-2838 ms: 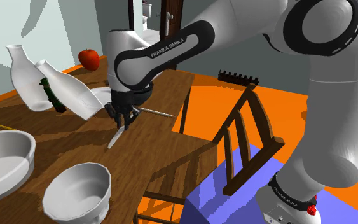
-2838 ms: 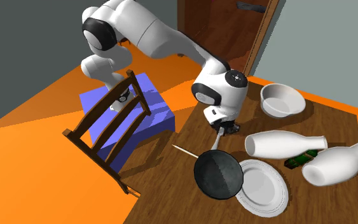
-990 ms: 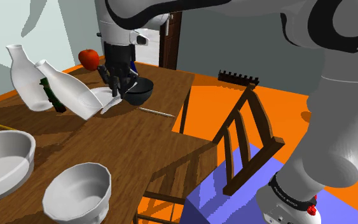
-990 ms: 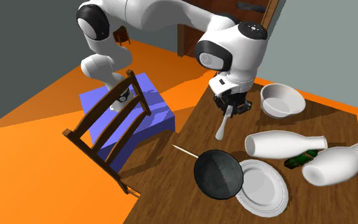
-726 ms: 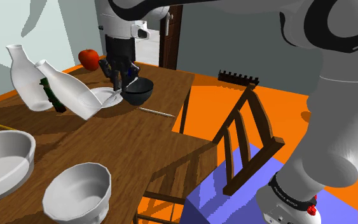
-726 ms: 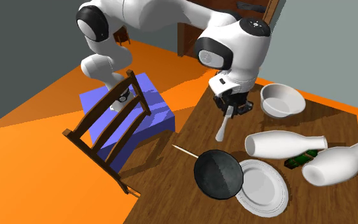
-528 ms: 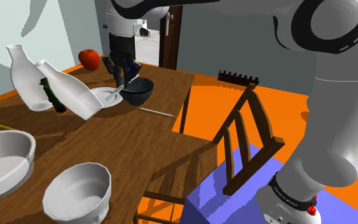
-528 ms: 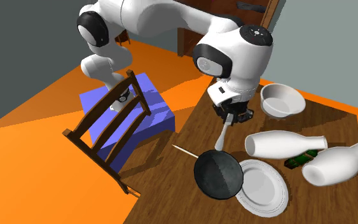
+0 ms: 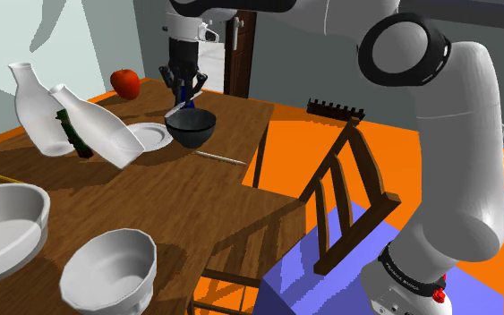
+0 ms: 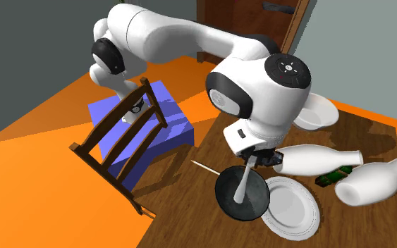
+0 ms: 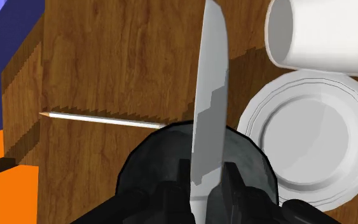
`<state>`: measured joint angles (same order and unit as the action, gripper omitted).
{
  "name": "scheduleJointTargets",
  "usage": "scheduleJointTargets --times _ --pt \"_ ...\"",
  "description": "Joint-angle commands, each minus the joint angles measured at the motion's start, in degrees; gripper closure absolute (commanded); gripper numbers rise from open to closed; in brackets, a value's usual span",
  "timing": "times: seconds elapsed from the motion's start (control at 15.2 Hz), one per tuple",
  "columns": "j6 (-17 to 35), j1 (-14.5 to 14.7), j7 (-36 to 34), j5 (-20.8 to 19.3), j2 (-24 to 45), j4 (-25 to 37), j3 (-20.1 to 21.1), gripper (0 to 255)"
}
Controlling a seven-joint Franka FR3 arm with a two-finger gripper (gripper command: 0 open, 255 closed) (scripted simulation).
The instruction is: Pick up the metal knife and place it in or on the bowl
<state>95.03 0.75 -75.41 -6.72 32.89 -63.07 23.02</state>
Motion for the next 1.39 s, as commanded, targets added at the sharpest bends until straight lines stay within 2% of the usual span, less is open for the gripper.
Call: scheduleJointTargets --times 0.0,0.13,0.79,1.06,1.32 --pt "-2.8 0.0 1.8 -0.7 3.6 6.3 -0.7 255" --pt "-7.4 0.8 3.8 -1.9 9.7 16.9 -1.7 255" --pt "2.8 -1.6 3.7 -1.2 6.4 3.2 -1.4 255" --pt "6.0 -2.2 3.8 -1.2 6.2 -0.4 -1.4 255" --pt "6.4 -2.2 3.8 -1.2 6.1 -0.8 -1.5 255"
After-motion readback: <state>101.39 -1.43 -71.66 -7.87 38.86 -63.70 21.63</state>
